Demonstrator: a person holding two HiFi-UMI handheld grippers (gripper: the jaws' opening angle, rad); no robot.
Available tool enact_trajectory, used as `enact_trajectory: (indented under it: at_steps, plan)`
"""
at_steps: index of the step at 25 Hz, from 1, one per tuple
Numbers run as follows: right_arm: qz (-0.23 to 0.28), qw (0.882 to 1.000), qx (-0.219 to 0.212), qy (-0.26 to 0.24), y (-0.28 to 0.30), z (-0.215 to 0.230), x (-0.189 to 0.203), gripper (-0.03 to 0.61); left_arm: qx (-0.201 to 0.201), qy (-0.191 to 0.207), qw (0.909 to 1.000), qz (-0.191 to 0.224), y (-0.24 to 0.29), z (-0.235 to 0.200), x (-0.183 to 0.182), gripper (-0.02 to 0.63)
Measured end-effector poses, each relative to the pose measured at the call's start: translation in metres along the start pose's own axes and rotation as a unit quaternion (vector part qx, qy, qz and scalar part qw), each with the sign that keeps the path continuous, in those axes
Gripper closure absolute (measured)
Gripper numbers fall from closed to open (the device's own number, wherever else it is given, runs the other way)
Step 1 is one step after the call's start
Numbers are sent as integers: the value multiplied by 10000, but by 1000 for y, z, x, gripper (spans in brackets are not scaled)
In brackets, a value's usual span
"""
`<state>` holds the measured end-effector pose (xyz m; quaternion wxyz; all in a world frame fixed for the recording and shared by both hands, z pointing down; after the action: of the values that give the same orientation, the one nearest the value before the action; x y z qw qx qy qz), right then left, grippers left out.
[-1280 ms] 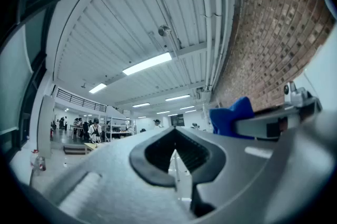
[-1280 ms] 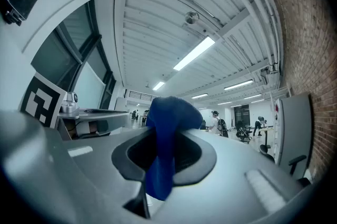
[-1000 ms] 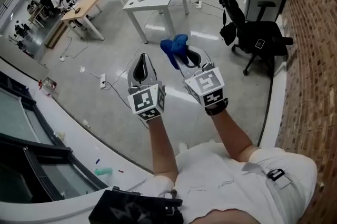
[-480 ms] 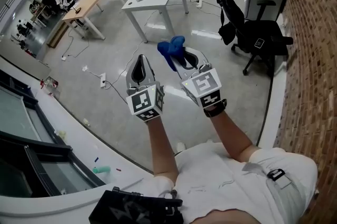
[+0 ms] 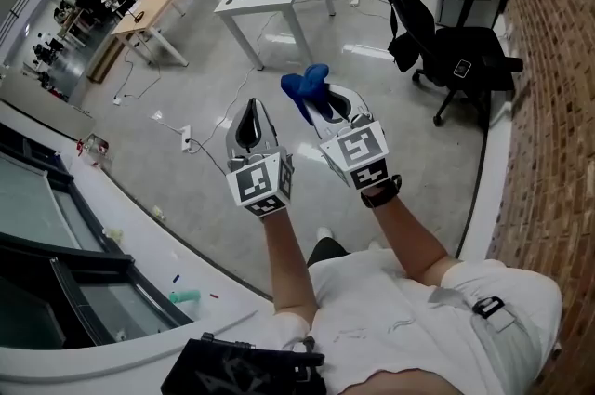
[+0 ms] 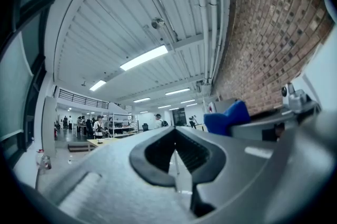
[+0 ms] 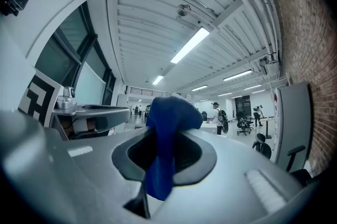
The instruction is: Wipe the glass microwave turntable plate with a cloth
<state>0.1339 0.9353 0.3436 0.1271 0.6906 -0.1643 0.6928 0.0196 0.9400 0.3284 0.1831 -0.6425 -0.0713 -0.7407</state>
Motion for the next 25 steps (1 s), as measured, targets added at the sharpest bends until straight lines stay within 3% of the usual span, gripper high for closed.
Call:
enact_trajectory:
  at_steps: [8,15,25]
  plan:
    - [201,9988,175,-410,46,4,2,526,407,-147,9990,119,50,-17,22,618]
    - [653,9956,410,-524,122,-5,-25,528,618,-265,9970,390,105,-76,11,615]
    - [408,9976,317,-468,229,-61,-6,528,336,-339,9981,383,131,-182,43,615]
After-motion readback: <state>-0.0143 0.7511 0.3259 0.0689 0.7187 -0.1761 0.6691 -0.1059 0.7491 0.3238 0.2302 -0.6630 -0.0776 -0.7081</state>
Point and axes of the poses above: the fingertips, and each gripper's own axes: y forward along the fingers, z to its right, x out of its underside, the point moved 2 cm from there along -y, backward along the fingers, and after that the axes turned 11 degrees about x, right-handed, at the moved point
